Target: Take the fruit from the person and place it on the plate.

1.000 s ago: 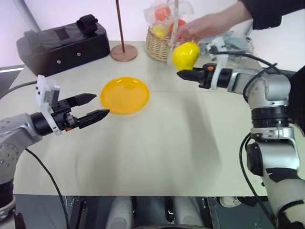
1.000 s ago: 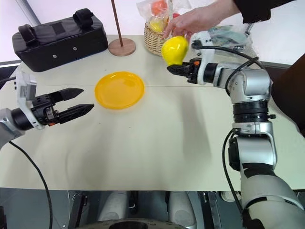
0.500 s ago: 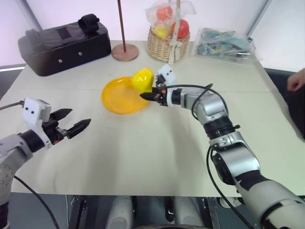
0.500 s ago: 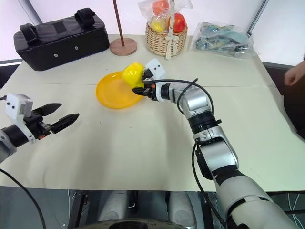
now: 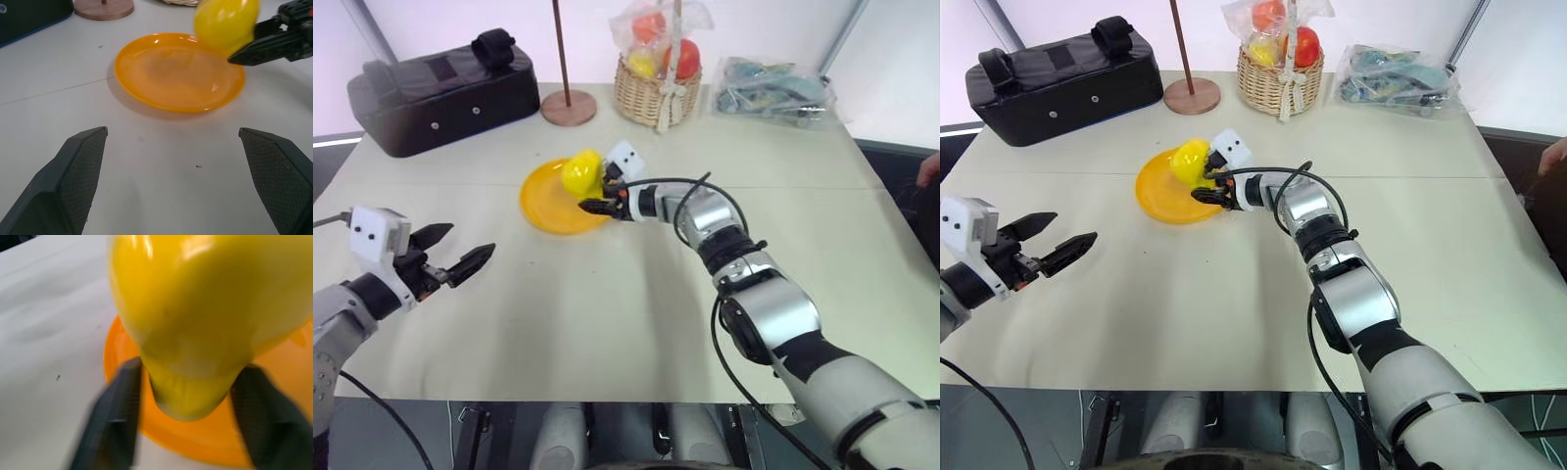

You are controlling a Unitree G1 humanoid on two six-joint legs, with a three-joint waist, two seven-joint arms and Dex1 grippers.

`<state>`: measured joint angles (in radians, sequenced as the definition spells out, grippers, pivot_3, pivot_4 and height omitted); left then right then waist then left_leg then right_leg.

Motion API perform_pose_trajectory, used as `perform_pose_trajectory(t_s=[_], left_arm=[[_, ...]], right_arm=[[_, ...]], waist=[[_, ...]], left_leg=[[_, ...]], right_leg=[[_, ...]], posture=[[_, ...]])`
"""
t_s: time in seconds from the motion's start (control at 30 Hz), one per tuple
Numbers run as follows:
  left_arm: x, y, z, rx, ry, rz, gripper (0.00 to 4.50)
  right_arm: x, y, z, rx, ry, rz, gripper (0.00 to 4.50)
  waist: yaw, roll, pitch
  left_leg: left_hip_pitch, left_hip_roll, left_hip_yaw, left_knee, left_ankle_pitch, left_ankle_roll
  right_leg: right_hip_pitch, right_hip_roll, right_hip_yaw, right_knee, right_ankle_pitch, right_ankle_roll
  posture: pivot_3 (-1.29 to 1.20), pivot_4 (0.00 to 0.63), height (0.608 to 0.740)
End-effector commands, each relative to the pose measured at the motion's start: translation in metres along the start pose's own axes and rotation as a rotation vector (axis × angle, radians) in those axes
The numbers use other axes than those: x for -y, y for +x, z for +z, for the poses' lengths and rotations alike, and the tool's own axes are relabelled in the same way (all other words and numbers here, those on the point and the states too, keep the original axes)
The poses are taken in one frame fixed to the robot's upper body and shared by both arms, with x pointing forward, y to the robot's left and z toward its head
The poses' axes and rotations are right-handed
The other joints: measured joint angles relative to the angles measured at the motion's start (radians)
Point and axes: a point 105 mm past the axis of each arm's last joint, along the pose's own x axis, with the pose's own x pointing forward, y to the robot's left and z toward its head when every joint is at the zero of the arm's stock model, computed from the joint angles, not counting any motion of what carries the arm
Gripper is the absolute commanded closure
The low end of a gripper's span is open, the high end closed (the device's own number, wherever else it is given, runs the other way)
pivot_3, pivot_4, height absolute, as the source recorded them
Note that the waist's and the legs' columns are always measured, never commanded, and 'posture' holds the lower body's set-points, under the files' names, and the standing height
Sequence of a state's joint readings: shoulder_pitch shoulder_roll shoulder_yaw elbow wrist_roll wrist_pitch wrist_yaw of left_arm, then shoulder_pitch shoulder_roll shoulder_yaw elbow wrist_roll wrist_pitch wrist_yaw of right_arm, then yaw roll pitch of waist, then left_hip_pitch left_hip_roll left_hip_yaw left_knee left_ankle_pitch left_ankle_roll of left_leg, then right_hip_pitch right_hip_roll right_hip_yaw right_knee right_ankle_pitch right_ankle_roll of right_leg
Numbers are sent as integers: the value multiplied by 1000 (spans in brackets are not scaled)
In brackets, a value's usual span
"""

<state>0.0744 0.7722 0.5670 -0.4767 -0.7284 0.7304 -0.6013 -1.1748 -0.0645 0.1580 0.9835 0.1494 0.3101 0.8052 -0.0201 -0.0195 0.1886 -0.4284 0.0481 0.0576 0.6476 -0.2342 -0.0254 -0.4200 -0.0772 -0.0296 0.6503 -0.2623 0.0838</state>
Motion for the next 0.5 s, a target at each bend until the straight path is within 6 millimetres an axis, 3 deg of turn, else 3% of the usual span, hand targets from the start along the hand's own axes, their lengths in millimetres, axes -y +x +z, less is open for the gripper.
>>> perform_pose_trajectory(t_s=[0.03, 0.17, 0.27, 0.33, 0.4, 0.5], left_arm=[[1, -4, 11, 39, 28, 11, 0], [1, -3, 12, 43, 27, 9, 0], [-2, -2, 15, 57, 23, 15, 0], [-3, -2, 17, 68, 18, 19, 0], [-8, 0, 20, 94, 11, 48, 0], [-17, 4, 21, 123, -10, 103, 0]], right_arm=[[2, -2, 27, 68, -51, -8, 10], [7, -8, 36, 82, -90, -26, 10], [15, -27, 55, 116, -118, -27, 10], [18, -43, 65, 140, -145, -30, 10], [31, -73, 72, 171, -182, -84, 10], [45, -104, 70, 188, -208, -175, 10]], waist=[[0, 0, 0], [-1, 0, 0], [2, 0, 0], [3, 0, 0], [6, 0, 0], [9, 0, 0]], left_leg=[[0, 0, 0, 0, 0, 0], [0, 0, 0, 0, 0, 0], [0, 0, 0, 0, 0, 0], [0, 0, 0, 0, 0, 0], [0, -1, 0, 0, 0, 0], [-1, -1, -1, 0, 0, 0]], right_leg=[[0, 0, 0, 0, 0, 0], [0, 0, 0, 0, 0, 0], [0, 0, 0, 0, 0, 0], [0, -1, 0, 0, 0, 0], [0, -1, 0, 0, 0, 0], [1, -1, -1, -1, 0, 0]], posture=[[0, 150, 740], [0, 150, 740], [0, 150, 740], [0, 150, 740], [0, 150, 740], [0, 150, 740]])
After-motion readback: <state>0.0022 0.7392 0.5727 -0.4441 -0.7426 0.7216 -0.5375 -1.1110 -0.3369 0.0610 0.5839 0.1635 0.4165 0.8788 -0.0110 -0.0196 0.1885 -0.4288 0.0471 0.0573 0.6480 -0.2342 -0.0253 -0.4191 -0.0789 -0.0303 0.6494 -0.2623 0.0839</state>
